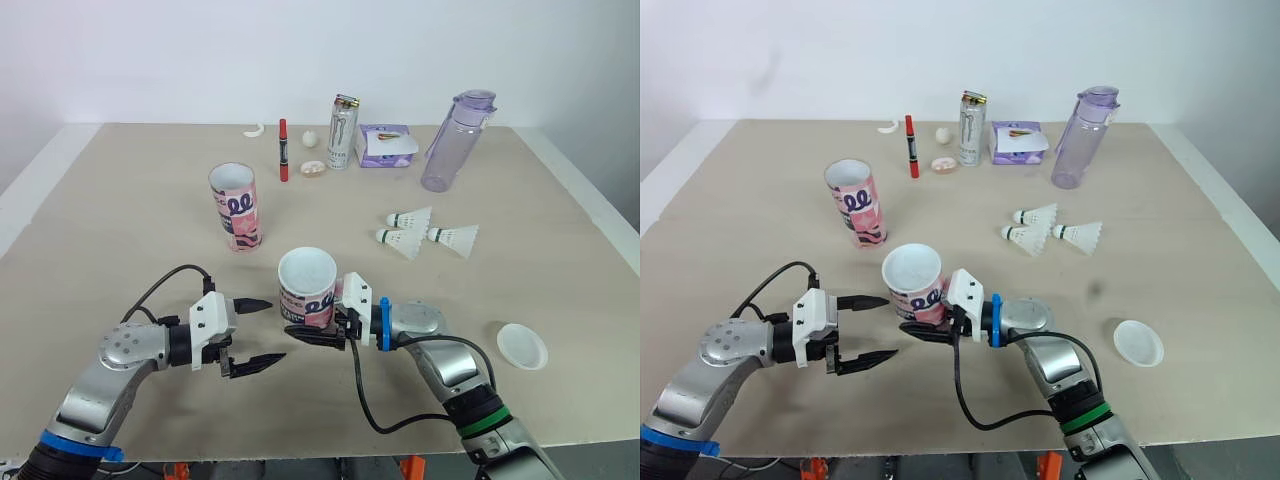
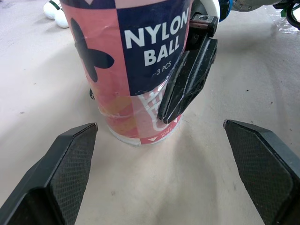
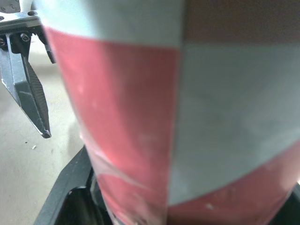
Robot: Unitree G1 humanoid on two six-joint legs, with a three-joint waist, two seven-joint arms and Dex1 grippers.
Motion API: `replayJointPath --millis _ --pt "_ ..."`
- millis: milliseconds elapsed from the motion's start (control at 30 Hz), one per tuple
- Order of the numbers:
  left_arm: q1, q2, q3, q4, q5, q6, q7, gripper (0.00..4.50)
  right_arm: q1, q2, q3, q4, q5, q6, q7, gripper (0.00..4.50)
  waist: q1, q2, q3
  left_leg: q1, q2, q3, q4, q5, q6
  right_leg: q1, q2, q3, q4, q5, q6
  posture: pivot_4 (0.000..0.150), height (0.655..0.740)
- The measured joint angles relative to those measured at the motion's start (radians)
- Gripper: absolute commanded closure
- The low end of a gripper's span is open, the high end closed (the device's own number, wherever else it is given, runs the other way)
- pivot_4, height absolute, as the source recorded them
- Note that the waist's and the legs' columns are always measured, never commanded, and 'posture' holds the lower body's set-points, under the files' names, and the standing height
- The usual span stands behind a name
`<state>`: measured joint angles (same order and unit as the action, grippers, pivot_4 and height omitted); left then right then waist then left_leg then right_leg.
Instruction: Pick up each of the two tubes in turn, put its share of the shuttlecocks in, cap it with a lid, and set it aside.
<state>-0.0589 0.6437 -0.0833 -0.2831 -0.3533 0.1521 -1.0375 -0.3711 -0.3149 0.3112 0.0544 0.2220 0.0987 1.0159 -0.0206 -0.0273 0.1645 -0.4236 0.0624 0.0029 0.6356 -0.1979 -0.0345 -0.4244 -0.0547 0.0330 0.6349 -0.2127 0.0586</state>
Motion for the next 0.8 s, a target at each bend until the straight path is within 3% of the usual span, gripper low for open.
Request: replayJointPath --millis 500,800 --pt "-0.012 -0.001 -0.004 0.016 0.001 -0.020 0.000 0.00 0.032 -0.041 -0.053 -0.084 0.038 0.054 -0.035 1.84 0.002 0.000 0.000 0.000 0.000 0.000 0.000 0.000 0.000 0.000 0.000 0.000 0.001 0.000 0.000 0.150 0.7400" --pt "-0.024 -0.013 -0.038 -0.007 -0.030 0.011 -0.020 0.00 0.224 -0.241 -0.516 -0.401 0.281 0.318 -0.211 1.84 0.004 0.001 0.000 0.000 0.000 0.000 0.001 0.000 0.000 0.001 0.000 0.002 0.001 -0.001 0.000 0.150 0.7400"
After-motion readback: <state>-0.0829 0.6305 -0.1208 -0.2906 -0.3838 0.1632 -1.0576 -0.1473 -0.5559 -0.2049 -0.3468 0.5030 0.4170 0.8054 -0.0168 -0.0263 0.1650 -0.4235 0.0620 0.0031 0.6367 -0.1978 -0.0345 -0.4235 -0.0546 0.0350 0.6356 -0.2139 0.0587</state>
